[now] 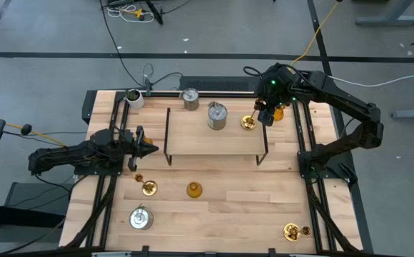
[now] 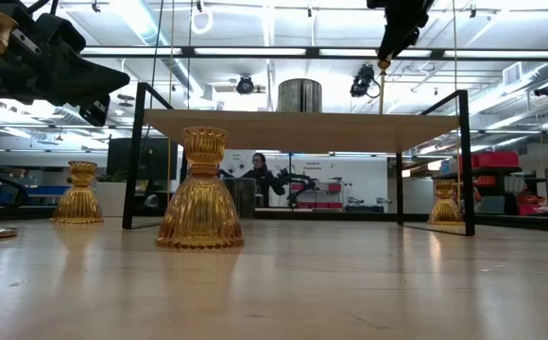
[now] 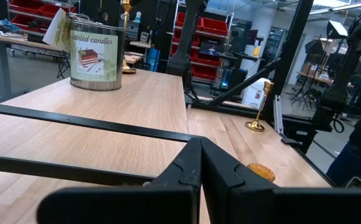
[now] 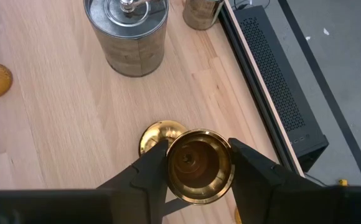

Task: Pick & Place candle stick holders
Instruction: Put the top candle holder on the shelf

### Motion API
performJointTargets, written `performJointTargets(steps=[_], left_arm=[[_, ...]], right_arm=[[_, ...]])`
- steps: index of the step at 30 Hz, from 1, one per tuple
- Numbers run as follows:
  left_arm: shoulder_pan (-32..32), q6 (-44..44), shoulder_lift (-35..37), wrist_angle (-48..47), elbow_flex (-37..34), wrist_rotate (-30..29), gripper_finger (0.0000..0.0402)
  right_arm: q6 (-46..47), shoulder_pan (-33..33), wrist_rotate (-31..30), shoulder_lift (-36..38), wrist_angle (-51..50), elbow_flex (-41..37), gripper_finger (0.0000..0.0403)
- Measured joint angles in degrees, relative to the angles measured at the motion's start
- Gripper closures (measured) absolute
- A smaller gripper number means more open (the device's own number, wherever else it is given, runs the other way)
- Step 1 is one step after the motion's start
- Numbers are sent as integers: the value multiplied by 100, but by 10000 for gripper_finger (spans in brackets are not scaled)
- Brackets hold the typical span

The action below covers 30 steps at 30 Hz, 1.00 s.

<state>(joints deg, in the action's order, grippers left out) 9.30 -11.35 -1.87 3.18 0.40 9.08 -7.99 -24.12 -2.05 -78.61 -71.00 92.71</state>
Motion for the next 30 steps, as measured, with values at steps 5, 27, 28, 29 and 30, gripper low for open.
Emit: performJointTargets(steps=[5, 27, 28, 29, 30], left_arm=[[0, 2, 2, 0, 0, 0, 394], [0, 1, 2, 0, 0, 0, 394], [0, 2, 1, 0, -1, 0, 394], [0, 0, 2, 0, -2, 0, 394], [0, 0, 0, 0, -1, 0, 394]], right_arm=[[0, 0, 18, -1, -111, 93, 256], [0, 0, 18, 2, -230, 129, 256], [0, 2, 18, 2, -256, 129, 256], [-1, 1, 18, 2, -287, 129, 256], [-1, 0, 18, 2, -310, 129, 256]])
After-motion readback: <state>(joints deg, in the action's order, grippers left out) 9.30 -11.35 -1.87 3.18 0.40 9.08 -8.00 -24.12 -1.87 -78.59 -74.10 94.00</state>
